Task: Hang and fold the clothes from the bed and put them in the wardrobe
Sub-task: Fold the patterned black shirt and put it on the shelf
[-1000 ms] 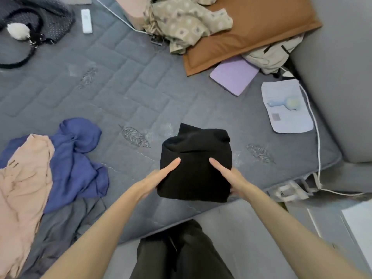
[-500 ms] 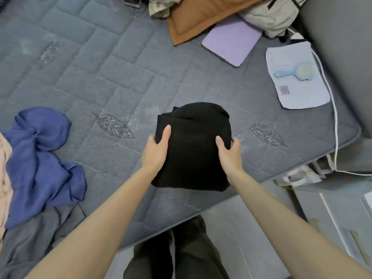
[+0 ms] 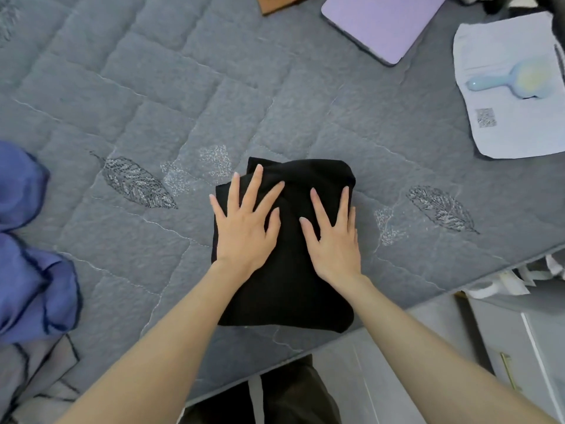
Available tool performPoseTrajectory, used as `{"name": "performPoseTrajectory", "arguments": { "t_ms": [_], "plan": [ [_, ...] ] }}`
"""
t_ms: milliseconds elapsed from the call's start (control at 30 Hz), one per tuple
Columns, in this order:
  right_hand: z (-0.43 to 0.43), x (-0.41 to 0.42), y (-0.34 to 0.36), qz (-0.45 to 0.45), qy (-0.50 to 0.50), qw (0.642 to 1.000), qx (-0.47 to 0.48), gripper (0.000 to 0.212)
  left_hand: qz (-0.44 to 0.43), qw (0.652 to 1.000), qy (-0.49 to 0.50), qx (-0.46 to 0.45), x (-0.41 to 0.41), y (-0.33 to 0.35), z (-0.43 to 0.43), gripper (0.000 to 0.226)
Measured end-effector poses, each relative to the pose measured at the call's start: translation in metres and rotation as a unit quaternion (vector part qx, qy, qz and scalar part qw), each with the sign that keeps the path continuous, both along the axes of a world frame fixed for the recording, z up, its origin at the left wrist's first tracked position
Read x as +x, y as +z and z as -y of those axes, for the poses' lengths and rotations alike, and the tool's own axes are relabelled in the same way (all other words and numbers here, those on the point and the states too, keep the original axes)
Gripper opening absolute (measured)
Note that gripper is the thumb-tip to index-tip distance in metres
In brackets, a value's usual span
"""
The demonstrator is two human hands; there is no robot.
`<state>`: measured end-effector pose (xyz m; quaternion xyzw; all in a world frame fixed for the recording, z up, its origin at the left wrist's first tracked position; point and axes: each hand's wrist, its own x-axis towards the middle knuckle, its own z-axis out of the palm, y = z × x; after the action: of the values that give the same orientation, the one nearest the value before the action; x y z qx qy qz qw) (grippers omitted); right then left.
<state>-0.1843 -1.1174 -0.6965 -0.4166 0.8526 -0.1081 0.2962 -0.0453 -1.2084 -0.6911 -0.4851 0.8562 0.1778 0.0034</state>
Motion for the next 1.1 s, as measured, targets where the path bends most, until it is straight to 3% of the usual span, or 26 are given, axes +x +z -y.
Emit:
{"name": "performPoseTrajectory", "arguments": {
  "t_ms": [367, 467, 567, 867, 1100],
  "plan": [
    [-0.006, -0.004, 0.007, 0.034, 0.0, 0.998, -0.053, 0.055, -0.134, 0.987, 0.073, 0.057, 0.011, 0.002, -0.006, 0.046],
    [-0.02, 0.003, 0.021, 0.077, -0.059, 0.994, -0.052, 0.059, -0.196, 0.952, 0.182, 0.15, 0.025, 0.018, -0.021, 0.06],
    [-0.031, 0.012, 0.029, 0.12, -0.123, 0.985, -0.025, 0.063, -0.193, 0.907, 0.291, 0.237, 0.036, 0.028, -0.036, 0.073],
    [-0.029, 0.006, 0.029, 0.147, -0.122, 0.981, -0.044, 0.07, -0.19, 0.903, 0.287, 0.257, 0.038, 0.025, -0.031, 0.076],
    [-0.042, 0.007, 0.079, 0.162, -0.181, 0.964, -0.109, 0.074, -0.242, 0.893, 0.263, 0.275, 0.042, 0.075, -0.035, 0.076]
  ]
}}
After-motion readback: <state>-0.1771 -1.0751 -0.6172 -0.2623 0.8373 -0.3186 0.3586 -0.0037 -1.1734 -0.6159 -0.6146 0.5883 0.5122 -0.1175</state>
